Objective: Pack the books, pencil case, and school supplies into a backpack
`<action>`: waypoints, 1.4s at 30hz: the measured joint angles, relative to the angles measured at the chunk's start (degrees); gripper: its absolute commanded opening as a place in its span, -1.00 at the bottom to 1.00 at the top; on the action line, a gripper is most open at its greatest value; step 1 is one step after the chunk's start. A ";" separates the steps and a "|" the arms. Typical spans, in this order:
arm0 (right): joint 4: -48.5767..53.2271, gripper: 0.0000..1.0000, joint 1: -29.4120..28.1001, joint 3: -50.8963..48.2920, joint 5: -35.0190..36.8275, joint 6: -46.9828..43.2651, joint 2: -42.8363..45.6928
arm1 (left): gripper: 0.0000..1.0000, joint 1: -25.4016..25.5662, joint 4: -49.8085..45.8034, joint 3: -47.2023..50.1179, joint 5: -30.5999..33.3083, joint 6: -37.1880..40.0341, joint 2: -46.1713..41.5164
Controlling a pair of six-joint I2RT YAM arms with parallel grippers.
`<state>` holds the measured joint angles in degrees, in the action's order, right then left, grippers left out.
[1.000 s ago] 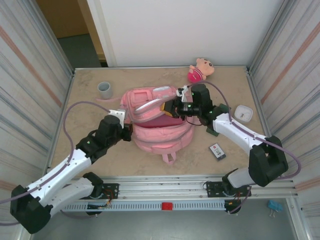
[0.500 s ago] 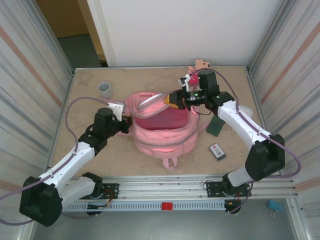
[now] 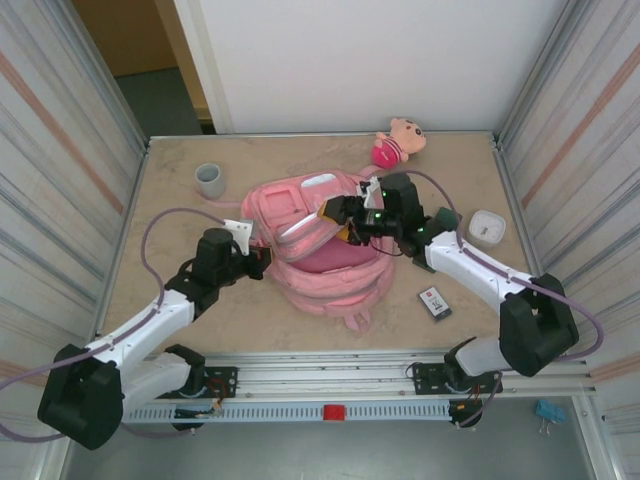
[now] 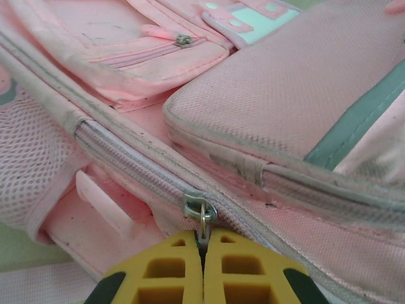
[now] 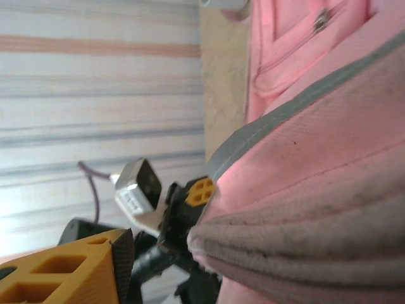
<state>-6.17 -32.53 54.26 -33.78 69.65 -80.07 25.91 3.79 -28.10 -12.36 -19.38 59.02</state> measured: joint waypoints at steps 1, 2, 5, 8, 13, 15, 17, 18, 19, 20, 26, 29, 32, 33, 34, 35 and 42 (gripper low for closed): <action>-0.15 -0.11 -1.11 -0.28 2.25 0.55 0.35 | -1.00 0.13 0.37 0.00 0.17 -0.17 0.28; -0.33 -0.31 -2.14 -0.50 4.50 0.87 0.66 | -1.00 0.24 0.63 0.00 0.42 -0.22 0.57; -0.85 -0.68 -3.37 -0.96 7.65 1.64 0.94 | -1.00 0.44 0.94 0.00 2.01 -0.20 0.79; -0.55 -0.81 -3.06 -0.83 7.43 0.90 0.94 | -1.00 0.35 1.05 0.00 4.52 0.11 0.81; 3.96 -0.88 0.00 3.39 1.64 -3.13 0.59 | -1.00 -2.34 3.13 0.13 5.25 1.14 1.25; 6.49 -0.89 1.29 6.45 -1.22 -5.35 0.11 | -1.00 -3.41 4.96 0.15 4.22 1.79 1.70; 9.42 -0.90 2.40 9.51 -4.02 -7.67 -0.42 | -1.00 -4.57 7.13 0.15 3.15 2.71 2.58; 10.69 -0.90 2.82 10.67 -5.22 -8.74 -0.63 | -1.00 -5.01 8.04 0.15 2.69 3.10 3.10; 12.11 -0.91 3.32 11.87 -6.54 -9.64 -0.92 | -1.00 -5.44 8.98 0.09 2.14 3.52 3.87; 13.27 -0.91 3.80 12.92 -8.00 -10.49 -1.20 | -1.00 -5.84 9.75 -0.02 1.86 4.04 4.76; 16.70 -0.93 5.09 15.30 -12.83 -13.57 -1.97 | -1.00 -6.97 13.18 -0.96 1.20 5.49 9.84; 16.81 -0.94 5.31 15.39 -13.64 -14.05 -2.25 | -1.00 -7.08 14.38 -1.73 1.68 5.97 11.34; 16.81 -0.93 5.42 15.39 -13.90 -14.47 -2.36 | -0.74 -7.23 14.80 -2.78 2.14 6.32 12.74; 16.81 -0.92 5.51 15.41 -13.86 -14.62 -2.36 | -0.62 -7.34 14.91 -3.30 2.32 6.49 13.18; 16.81 -0.91 5.57 15.45 -13.84 -14.69 -2.36 | -0.51 -7.48 14.78 -3.78 2.69 6.40 13.46; 16.92 -0.91 5.66 15.61 -13.79 -14.73 -2.36 | -0.41 -7.78 14.16 -4.17 3.08 6.32 13.51; 16.04 -0.89 4.68 15.85 -11.02 -14.62 -2.93 | 0.22 -9.49 3.93 -8.31 6.19 1.27 9.33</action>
<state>9.87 -27.86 70.11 -44.80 55.02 -83.00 16.43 7.73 -36.40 -6.17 -18.11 68.36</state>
